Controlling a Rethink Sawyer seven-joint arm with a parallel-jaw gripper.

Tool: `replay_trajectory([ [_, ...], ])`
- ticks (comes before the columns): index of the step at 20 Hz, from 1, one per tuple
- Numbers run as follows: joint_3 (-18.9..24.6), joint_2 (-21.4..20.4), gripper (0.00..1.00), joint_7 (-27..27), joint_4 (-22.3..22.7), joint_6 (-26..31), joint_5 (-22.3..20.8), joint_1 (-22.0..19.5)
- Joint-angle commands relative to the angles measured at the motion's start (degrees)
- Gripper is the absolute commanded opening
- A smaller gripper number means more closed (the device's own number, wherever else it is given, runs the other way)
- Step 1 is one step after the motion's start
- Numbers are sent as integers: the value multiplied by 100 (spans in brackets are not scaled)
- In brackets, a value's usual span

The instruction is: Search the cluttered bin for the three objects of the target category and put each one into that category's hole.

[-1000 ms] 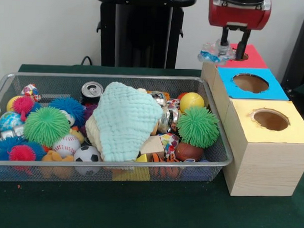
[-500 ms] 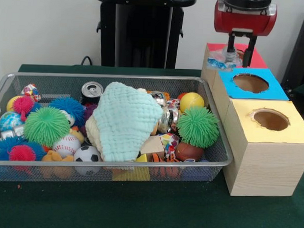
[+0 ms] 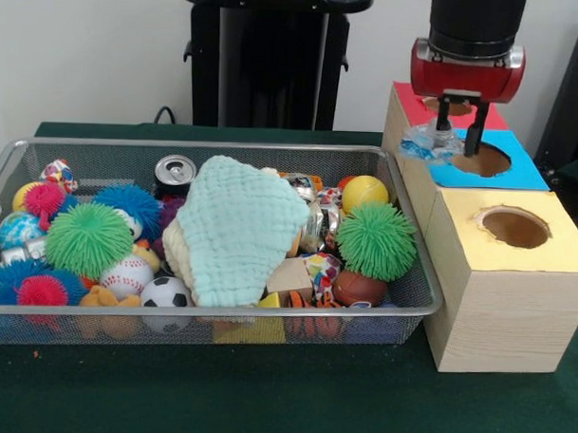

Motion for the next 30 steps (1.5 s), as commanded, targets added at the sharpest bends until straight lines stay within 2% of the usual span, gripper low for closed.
replay_trajectory([
  [1,-143,273,0,1884,341,440,406,288],
  [6,-299,242,0,2065,210,717,557,561],
  [10,-321,500,0,1836,181,432,592,491],
  [16,-247,805,0,1521,396,-49,477,321],
  [20,-277,865,0,1541,435,-38,476,313],
  [21,-264,872,100,1547,443,13,525,298],
  [24,-239,946,100,1622,332,291,642,244],
  [30,-332,945,100,1665,287,354,697,350],
])
